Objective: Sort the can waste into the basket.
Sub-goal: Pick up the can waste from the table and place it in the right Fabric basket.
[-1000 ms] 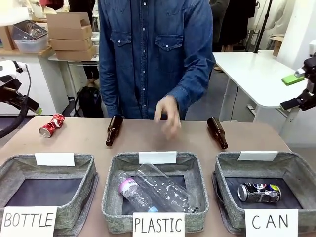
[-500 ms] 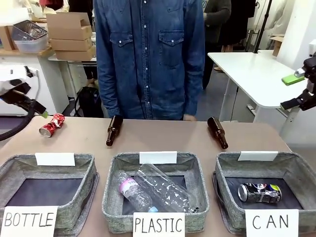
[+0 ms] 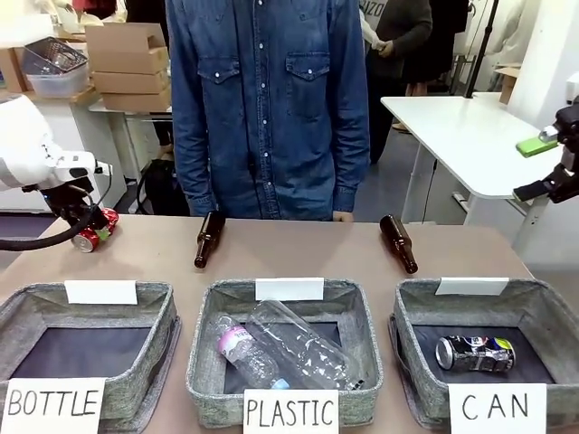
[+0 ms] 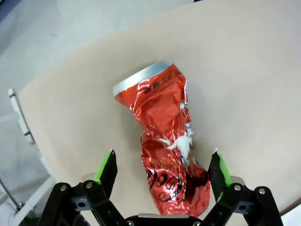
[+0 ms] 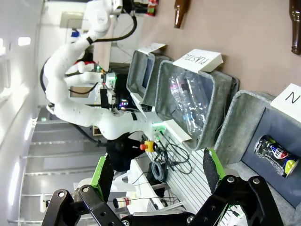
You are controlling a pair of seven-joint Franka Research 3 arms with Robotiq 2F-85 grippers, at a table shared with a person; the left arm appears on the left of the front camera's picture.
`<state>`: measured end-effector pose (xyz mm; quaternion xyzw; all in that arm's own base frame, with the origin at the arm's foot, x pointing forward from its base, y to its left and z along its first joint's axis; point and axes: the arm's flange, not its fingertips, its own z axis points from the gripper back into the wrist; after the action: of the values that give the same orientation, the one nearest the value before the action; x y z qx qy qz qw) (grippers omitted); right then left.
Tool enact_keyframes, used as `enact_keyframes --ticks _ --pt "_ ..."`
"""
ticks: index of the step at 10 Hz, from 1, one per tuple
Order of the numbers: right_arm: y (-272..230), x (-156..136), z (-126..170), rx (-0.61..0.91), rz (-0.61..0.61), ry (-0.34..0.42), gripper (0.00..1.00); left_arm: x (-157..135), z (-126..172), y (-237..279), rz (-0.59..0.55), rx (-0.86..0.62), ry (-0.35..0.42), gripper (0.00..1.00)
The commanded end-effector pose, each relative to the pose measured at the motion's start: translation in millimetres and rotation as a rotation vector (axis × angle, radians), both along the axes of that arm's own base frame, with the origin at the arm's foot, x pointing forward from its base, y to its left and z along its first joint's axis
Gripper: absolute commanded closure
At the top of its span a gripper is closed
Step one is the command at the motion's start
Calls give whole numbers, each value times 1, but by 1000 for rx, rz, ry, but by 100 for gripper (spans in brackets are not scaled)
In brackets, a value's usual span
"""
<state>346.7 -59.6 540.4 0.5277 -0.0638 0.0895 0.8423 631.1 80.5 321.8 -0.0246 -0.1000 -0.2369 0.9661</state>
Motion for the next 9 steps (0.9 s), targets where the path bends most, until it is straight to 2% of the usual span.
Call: enact_keyframes --ticks 1,7,8,9 --pt "-4 0 2 -8 22 -12 0 7 10 0 12 -14 15 0" --pt "-4 0 2 -8 22 -12 0 11 -5 -4 9 -8 66 0" --pt "-4 0 2 -8 22 -12 0 11 -9 -4 -11 0 70 12" --pt "-4 0 2 -8 22 -12 0 10 -9 -5 -8 3 80 60"
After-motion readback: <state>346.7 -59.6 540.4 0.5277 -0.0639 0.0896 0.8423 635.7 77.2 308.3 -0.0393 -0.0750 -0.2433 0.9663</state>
